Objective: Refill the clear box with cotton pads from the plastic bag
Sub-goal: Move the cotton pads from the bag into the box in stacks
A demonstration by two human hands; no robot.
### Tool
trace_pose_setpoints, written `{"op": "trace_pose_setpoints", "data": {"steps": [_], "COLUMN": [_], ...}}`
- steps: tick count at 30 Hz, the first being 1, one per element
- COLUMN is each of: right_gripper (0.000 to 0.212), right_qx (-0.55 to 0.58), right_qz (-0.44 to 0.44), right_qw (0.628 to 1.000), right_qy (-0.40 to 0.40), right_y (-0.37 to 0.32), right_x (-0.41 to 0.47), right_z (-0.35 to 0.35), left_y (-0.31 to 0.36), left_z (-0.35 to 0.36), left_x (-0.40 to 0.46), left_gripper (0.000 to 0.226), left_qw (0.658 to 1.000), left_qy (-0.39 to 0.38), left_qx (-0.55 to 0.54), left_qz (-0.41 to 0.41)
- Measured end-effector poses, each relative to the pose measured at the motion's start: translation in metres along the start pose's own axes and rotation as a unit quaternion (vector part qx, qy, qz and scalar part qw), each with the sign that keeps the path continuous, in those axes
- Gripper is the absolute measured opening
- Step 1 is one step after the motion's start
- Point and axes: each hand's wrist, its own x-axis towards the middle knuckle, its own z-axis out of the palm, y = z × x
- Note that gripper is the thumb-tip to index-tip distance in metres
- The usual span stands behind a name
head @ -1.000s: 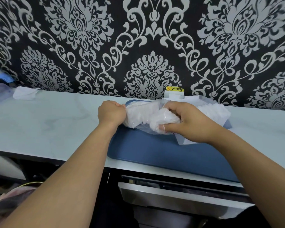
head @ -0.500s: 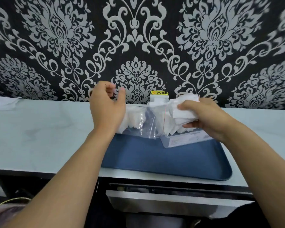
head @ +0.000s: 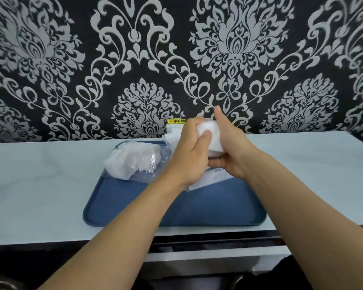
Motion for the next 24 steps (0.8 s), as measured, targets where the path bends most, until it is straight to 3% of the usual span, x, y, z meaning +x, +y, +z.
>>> {"op": "trace_pose_setpoints", "data": {"steps": [4,9,11,15,17,21,24], "right_gripper": [0.058,0.033,0.028,0.025,0.027,0.039,0.062], "right_qx": [-0.055,-0.051,-0.043,-0.175,-0.195,-0.324,-0.41], "right_qz": [-0.034,-0.064,-0.081,-0.154,-0.157,-0.105,-0.113], "right_qw": [0.997,0.991,0.993,0.97,0.963,0.939,0.9], "right_qy": [-0.034,-0.103,-0.075,0.071,0.099,0.056,0.095], "right_y": [-0.001,-0.003,-0.004,-0.005,-0.006,-0.004,-0.001], "right_x": [0.0,0.0,0.003,0.012,0.014,0.014,0.019], "right_z": [-0.017,-0.041,-0.053,-0.075,-0.079,-0.074,-0.065], "left_y": [0.0,-0.002,-0.006,-0.018,-0.02,-0.022,-0.022], "left_z": [0.007,0.005,0.004,-0.002,-0.004,-0.002,-0.007], "left_x": [0.002,0.008,0.008,0.004,0.001,-0.003,-0.003], "left_gripper": [0.025,0.022,0.03,0.045,0.039,0.017,0.003], "left_qw": [1.0,1.0,0.997,0.963,0.945,0.899,0.896], "left_qy": [0.015,0.0,-0.013,-0.035,-0.067,-0.12,-0.124], "left_qx": [0.014,0.021,0.07,0.254,0.308,0.415,0.42], "left_qz": [0.013,0.016,0.04,0.087,0.082,0.078,0.08]}}
